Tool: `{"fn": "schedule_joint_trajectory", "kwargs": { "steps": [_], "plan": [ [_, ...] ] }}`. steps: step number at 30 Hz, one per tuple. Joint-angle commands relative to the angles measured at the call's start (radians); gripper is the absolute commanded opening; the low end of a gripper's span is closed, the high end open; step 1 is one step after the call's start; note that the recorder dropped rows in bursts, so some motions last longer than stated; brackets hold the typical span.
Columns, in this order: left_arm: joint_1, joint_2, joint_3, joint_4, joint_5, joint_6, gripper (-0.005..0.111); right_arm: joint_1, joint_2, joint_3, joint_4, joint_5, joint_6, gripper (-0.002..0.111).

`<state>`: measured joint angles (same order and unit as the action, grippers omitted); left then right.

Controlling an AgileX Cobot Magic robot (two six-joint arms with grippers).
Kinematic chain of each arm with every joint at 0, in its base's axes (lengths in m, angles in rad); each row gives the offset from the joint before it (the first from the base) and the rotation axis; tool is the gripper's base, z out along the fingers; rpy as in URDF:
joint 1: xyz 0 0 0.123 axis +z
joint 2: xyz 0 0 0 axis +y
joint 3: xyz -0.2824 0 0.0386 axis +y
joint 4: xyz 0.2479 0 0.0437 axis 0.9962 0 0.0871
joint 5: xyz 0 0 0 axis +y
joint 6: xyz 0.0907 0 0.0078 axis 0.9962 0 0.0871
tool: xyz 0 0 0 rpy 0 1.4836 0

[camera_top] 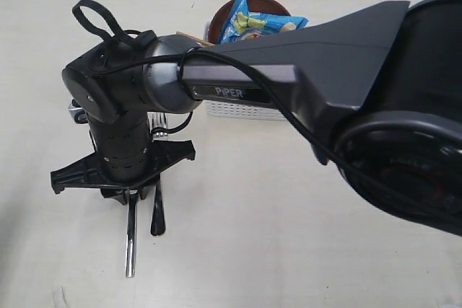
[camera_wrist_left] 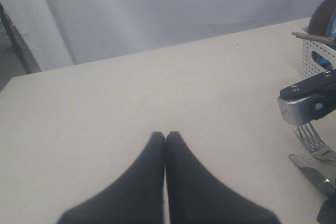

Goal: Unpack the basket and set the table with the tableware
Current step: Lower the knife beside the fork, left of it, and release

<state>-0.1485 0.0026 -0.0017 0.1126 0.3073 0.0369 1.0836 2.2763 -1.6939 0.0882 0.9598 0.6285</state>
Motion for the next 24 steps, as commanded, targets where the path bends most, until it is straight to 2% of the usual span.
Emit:
{"fn": "schedule_joint_trajectory", "kwargs": {
  "steps": [1, 7, 16, 24],
  "plan": [
    [0.005, -0.003, 0.002, -0.009, -0.008, -0.003, 0.000, 0.001, 0.031, 0.009, -0.023, -0.023, -0.012, 0.002],
    [0.005, -0.003, 0.002, -0.009, -0.008, -0.003, 0.000, -0.001, 0.031, 0.003, -0.026, -0.064, -0.002, 0.000],
    [0.005, -0.003, 0.002, -0.009, -0.008, -0.003, 0.000, -0.068, 0.031, -0.026, -0.037, -0.098, 0.274, 0.000],
    [0.005, -0.003, 0.002, -0.014, -0.008, -0.003, 0.000, -0.081, 0.031, -0.026, -0.044, -0.090, 0.285, 0.000]
  ]
}}
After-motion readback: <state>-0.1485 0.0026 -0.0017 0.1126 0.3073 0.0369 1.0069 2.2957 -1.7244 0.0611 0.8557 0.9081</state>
